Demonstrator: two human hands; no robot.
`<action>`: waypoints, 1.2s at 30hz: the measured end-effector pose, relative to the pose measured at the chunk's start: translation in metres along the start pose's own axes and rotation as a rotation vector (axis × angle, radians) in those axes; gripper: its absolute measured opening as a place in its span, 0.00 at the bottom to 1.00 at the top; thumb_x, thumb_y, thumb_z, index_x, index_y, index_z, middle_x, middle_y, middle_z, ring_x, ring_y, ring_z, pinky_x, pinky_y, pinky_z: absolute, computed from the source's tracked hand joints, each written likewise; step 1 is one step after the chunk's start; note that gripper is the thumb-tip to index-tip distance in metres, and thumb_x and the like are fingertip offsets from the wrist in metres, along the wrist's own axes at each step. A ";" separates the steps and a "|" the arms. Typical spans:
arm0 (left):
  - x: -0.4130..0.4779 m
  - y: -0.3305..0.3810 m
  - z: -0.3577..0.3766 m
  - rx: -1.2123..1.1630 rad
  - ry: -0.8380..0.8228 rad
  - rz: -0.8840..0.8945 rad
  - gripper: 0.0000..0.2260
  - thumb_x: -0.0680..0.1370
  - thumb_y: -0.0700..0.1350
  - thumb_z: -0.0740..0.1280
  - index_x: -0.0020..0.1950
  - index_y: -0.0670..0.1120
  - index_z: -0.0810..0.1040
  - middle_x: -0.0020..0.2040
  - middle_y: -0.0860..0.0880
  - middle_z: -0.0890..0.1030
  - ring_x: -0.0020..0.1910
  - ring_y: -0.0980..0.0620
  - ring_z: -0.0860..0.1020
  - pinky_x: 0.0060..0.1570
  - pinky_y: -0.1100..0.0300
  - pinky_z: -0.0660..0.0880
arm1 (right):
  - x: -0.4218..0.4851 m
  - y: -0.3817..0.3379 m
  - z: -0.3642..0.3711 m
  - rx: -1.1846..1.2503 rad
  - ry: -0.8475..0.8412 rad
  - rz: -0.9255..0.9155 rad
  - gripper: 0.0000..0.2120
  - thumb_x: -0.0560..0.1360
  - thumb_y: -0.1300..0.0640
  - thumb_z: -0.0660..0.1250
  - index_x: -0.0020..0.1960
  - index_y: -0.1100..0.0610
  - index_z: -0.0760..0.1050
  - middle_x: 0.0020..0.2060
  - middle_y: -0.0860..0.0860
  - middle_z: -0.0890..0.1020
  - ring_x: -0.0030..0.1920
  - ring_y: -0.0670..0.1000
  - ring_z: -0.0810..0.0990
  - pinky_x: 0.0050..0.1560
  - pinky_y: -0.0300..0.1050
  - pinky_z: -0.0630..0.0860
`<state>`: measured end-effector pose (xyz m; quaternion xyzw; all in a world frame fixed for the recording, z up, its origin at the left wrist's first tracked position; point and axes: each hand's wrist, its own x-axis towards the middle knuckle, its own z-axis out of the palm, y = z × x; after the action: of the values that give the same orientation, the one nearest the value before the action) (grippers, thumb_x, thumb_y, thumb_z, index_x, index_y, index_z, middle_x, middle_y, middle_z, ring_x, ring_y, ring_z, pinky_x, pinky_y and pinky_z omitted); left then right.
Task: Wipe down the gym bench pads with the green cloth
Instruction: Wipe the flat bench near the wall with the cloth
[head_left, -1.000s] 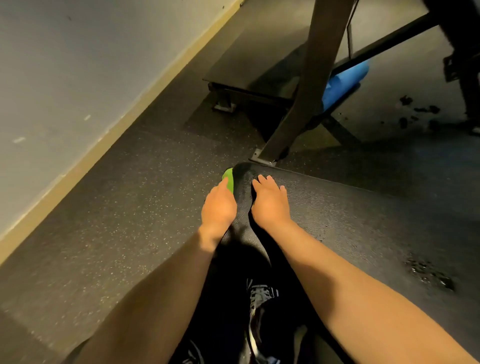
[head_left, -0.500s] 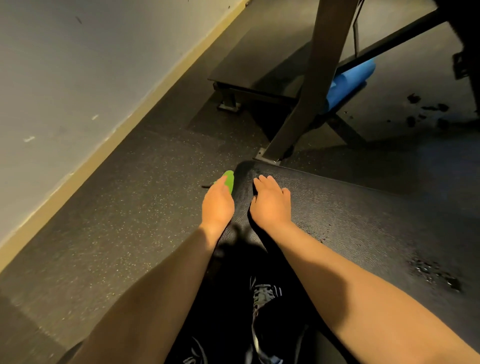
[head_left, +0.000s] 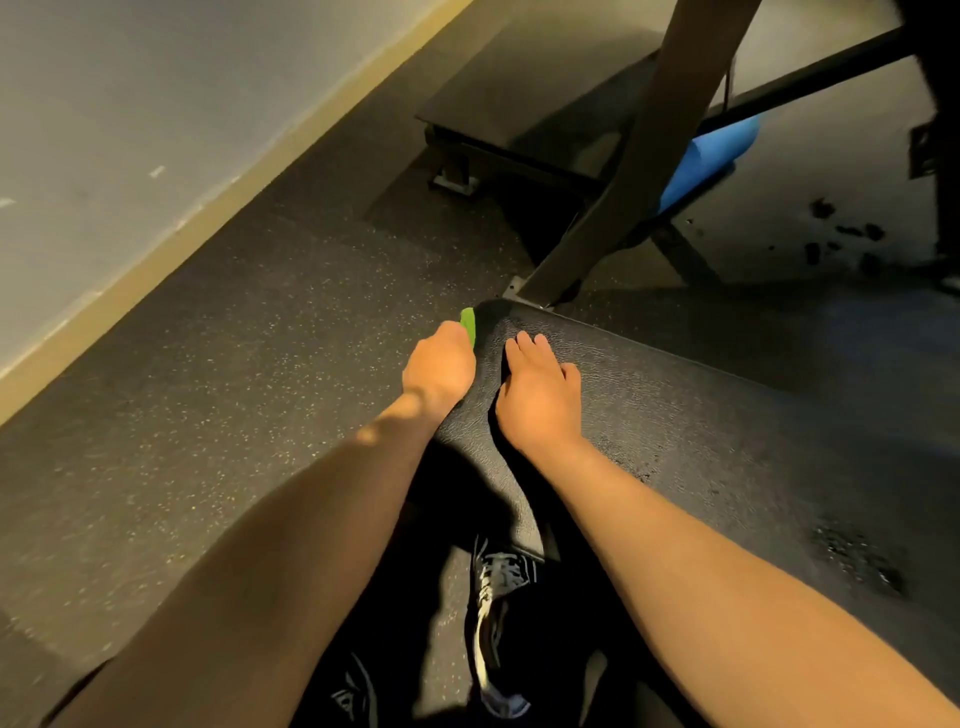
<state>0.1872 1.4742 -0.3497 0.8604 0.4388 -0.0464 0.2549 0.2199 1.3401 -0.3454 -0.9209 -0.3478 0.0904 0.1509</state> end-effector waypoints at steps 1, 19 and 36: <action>-0.011 -0.007 -0.002 0.001 -0.009 -0.035 0.16 0.84 0.48 0.52 0.61 0.39 0.73 0.56 0.35 0.80 0.48 0.35 0.75 0.48 0.48 0.69 | -0.002 -0.001 -0.001 -0.005 -0.004 -0.005 0.20 0.76 0.59 0.59 0.68 0.54 0.68 0.70 0.50 0.69 0.74 0.53 0.61 0.72 0.59 0.60; -0.134 -0.092 -0.011 -0.005 -0.040 -0.087 0.10 0.81 0.39 0.58 0.58 0.37 0.74 0.54 0.36 0.81 0.54 0.34 0.78 0.44 0.51 0.68 | -0.092 -0.042 -0.013 -0.086 -0.268 -0.129 0.29 0.77 0.58 0.64 0.76 0.59 0.61 0.77 0.53 0.62 0.78 0.57 0.56 0.74 0.55 0.63; -0.135 -0.092 0.005 -0.522 -0.041 -0.173 0.18 0.85 0.49 0.49 0.68 0.43 0.70 0.59 0.40 0.76 0.51 0.43 0.69 0.48 0.54 0.61 | -0.094 -0.043 -0.008 0.009 -0.244 -0.096 0.26 0.77 0.62 0.62 0.75 0.59 0.63 0.74 0.53 0.64 0.77 0.55 0.57 0.71 0.54 0.67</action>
<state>0.0336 1.4178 -0.3497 0.7238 0.5025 0.0294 0.4719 0.1263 1.3062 -0.3179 -0.8847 -0.4067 0.1963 0.1158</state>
